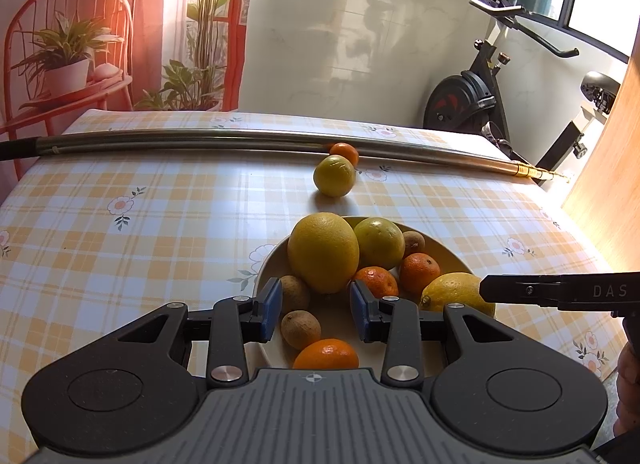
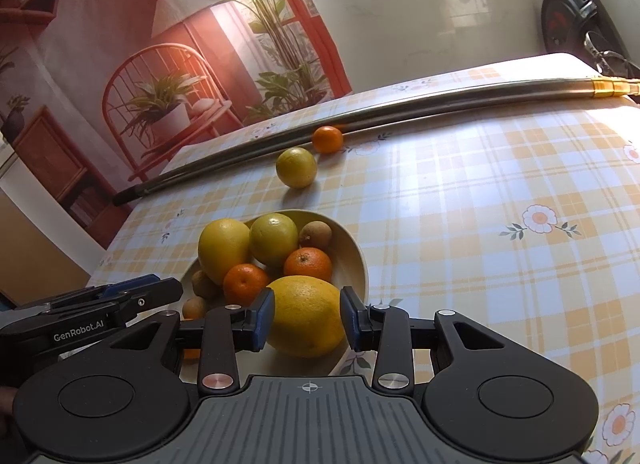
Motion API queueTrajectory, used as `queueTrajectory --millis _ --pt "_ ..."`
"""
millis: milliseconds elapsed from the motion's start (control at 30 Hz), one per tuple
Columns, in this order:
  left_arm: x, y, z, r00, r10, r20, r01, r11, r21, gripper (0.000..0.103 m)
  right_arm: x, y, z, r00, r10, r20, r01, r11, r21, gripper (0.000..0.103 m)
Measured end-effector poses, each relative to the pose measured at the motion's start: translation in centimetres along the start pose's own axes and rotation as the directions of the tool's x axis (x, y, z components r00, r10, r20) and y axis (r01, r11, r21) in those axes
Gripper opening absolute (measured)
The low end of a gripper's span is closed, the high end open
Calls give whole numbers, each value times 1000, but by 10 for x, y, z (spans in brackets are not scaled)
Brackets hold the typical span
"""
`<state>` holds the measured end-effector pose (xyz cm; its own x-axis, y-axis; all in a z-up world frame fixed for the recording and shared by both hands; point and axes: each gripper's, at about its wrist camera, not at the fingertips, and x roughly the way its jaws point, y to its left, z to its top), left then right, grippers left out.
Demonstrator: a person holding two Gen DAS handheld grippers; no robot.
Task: Organize fruits
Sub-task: 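Open both grippers to drop the tangerines into the plate, then move both open grippers toward the lime and tangerine by the rod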
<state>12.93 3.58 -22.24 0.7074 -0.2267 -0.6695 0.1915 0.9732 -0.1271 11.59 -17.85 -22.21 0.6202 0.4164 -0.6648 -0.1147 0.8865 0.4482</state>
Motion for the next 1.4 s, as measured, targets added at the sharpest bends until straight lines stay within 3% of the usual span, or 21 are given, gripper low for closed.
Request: queueTrajectory --millis 400,667,800,1000,1400 --pt "-2 1 0 1000 3 5 -3 1000 -4 39 -3 1 1 1000 -14 14 14 1000 -5 34" --pt "-7 3 -1 999 6 32 -5 1000 -14 39 -30 0 1 992 -73 104 81 994 -75 34" --pt "-4 6 0 1000 9 19 -8 1000 -27 39 -40 -15 1 988 -94 122 100 994 -46 34" --pt "0 4 0 1000 9 8 -9 1000 -22 39 -40 -29 3 988 -101 118 102 995 4 34" --pt "-3 4 -1 1000 7 15 -7 1000 -25 39 -38 -18 -2 989 -88 115 93 995 -36 34"
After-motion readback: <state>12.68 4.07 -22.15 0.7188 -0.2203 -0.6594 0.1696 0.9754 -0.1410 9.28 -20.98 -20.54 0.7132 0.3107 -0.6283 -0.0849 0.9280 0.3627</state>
